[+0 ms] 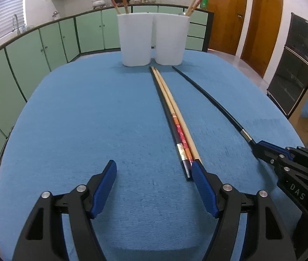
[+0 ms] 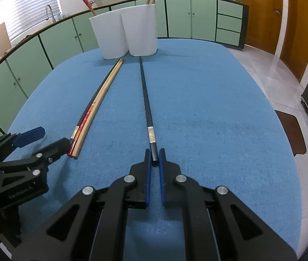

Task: Organize utensils
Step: 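Grasp a black chopstick with the right tool while the left grasps another black one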

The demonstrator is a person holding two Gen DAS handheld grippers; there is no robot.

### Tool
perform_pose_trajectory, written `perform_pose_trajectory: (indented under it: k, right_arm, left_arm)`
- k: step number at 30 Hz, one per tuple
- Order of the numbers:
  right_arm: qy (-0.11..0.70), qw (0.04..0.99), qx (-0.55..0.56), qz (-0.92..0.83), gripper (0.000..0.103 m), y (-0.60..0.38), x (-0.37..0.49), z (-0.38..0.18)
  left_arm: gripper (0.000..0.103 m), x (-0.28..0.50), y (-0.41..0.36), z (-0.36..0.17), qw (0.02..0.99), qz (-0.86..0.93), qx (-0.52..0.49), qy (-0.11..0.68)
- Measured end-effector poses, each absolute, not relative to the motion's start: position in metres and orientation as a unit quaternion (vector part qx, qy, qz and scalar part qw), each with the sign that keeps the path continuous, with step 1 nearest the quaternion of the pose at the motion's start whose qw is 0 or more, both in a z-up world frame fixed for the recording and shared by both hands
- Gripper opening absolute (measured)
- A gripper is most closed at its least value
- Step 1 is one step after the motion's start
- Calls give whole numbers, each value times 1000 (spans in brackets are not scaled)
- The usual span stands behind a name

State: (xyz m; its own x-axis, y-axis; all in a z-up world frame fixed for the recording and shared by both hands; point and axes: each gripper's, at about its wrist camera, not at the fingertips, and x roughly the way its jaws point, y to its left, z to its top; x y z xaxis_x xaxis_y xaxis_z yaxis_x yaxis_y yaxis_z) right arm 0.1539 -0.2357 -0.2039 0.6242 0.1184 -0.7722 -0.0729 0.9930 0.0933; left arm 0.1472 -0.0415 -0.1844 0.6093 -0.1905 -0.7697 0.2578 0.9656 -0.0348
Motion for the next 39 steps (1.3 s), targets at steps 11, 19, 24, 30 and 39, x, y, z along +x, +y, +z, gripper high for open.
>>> perform_pose_trajectory:
  k: [11, 19, 24, 30, 39]
  right_arm:
    - [430, 900, 33, 56, 6, -238, 152, -204]
    - [431, 900, 32, 56, 8, -238, 153, -203]
    - [431, 900, 30, 57, 8, -238, 152, -203]
    - [433, 899, 28, 65, 10, -239, 153, -203]
    - [433, 898, 17, 71, 15, -233, 153, -204]
  left_arm:
    - [75, 153, -35, -187, 893, -112, 24, 435]
    - [75, 148, -22, -186, 897, -95, 23, 431]
    - [71, 150, -31, -188, 894, -95, 46, 435]
    - [51, 148, -37, -187, 894, -108, 48, 432]
    - [11, 147, -44, -185, 894, -126, 33, 429]
